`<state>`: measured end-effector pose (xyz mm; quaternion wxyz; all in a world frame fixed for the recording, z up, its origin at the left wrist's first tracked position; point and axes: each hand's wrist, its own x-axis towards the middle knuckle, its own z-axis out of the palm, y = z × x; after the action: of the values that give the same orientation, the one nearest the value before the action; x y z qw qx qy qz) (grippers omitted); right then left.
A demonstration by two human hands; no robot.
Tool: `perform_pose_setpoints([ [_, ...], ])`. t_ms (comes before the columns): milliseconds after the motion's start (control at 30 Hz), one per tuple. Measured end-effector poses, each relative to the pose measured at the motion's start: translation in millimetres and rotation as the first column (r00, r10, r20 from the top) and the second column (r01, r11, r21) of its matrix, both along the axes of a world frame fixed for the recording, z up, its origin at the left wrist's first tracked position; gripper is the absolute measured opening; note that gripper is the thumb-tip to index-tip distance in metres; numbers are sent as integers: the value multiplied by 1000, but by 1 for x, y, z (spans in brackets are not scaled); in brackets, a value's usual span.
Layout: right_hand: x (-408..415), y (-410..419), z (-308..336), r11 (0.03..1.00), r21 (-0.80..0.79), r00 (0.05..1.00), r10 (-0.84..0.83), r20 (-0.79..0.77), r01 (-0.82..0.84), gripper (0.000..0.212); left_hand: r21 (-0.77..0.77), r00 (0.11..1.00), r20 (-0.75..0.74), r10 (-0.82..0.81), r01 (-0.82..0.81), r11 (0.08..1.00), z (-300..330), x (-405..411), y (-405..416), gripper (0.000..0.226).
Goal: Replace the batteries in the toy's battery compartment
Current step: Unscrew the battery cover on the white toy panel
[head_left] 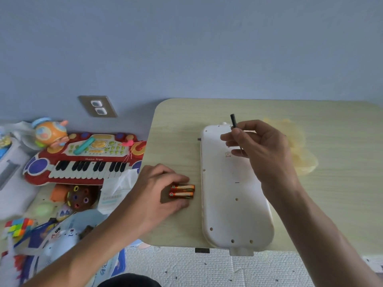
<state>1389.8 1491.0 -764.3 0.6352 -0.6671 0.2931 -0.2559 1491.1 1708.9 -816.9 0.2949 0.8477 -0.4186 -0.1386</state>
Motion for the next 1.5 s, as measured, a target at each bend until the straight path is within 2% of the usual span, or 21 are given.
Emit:
perform_pose_setpoints([
  [133, -1, -4, 0, 1000, -16, 1000, -8, 6, 8, 5, -19, 999, -35, -22, 21, 1000, 4, 5, 0, 63],
  [233, -1, -8, 0, 998, -61, 1000, -4, -9, 3, 6, -79, 1000, 22, -18, 20, 997, 18, 16, -11, 66],
  [367, 2, -12, -5, 998, -65, 1000, -11, -28, 10, 12, -217, 999, 34, 10, -2, 976, 42, 32, -47, 50],
  [500, 4, -12, -12, 999, -37, 1000, -1, -15, 1, 13, -319, 997, -75, 16, -40, 947, 49, 43, -83, 25],
  [767, 9, -13, -16, 997, -72, 999, 40, 24, -39, 12, -392, 979, -188, -77, -3, 920, 54, 41, -117, 25],
  [967, 10, -14, -19, 988, -155, 1000, 26, 14, -24, 12, -411, 979, -180, -92, 9, 911, 52, 35, -131, 16],
  [1500, 3, -20, -22, 988, -130, 996, 90, 31, -85, 16, -493, 964, -239, -113, -21, 870, 45, 29, -139, 8],
])
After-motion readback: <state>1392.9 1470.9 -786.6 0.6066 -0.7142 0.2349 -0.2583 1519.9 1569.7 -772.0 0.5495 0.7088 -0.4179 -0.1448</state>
